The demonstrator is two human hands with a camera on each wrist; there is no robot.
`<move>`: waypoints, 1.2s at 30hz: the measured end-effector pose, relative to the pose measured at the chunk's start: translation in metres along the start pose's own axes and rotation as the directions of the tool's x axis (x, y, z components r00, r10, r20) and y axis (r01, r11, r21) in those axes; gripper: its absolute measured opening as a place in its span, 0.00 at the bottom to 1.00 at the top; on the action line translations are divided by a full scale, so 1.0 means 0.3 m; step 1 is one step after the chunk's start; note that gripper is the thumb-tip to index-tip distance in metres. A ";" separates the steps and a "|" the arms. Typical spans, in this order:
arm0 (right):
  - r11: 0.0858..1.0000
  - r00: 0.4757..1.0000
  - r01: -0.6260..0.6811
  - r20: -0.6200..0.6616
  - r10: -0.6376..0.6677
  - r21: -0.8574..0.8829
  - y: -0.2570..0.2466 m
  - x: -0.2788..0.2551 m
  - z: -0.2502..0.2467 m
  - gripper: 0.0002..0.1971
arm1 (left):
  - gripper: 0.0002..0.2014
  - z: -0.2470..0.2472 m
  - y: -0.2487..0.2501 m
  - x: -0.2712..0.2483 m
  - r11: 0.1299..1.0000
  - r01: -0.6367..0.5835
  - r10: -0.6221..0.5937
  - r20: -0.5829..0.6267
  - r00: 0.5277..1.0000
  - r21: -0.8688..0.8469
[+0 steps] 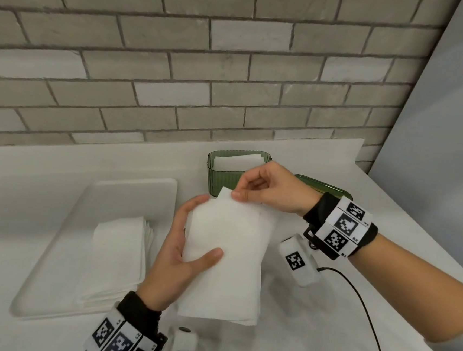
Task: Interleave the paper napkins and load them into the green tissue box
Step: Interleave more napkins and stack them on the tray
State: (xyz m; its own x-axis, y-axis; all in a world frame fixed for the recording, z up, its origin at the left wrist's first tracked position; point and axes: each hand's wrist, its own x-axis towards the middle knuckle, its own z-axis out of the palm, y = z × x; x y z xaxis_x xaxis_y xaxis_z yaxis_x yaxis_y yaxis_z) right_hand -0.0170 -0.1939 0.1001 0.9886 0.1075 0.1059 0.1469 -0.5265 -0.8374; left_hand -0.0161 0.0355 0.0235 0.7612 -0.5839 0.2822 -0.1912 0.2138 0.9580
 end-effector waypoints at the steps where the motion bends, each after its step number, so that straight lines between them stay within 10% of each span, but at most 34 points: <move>1: 1.000 1.000 0.014 -0.014 -0.014 -0.008 -0.005 0.000 -0.003 0.09 | 0.41 0.001 0.001 0.004 1.000 -0.008 0.008 0.004 1.000 -0.009; 7: 0.991 0.992 0.120 -0.019 -0.121 -0.059 -0.054 -0.006 -0.025 0.10 | 0.48 0.013 0.009 0.019 0.998 -0.023 0.024 0.027 0.999 -0.059; 17: 0.992 1.000 -0.027 -0.015 0.026 -0.124 -0.049 0.012 0.014 0.07 | 0.15 0.063 -0.004 0.057 0.991 -0.013 -0.010 -0.178 0.984 -0.132; 36: 0.976 0.987 -0.156 -0.070 0.147 -0.151 0.032 0.043 0.021 0.09 | 0.11 0.065 -0.088 0.059 0.959 0.096 -0.145 -0.169 0.975 -0.265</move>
State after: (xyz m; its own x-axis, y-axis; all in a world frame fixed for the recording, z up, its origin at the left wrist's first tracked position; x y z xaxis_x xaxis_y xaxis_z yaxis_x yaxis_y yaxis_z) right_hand -0.0031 -0.1922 0.0901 0.9994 -0.0304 0.0187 -0.0059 -0.6581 -0.7529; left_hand -0.0099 0.0042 0.0042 0.8745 -0.4679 0.1279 0.0542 0.3563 0.9328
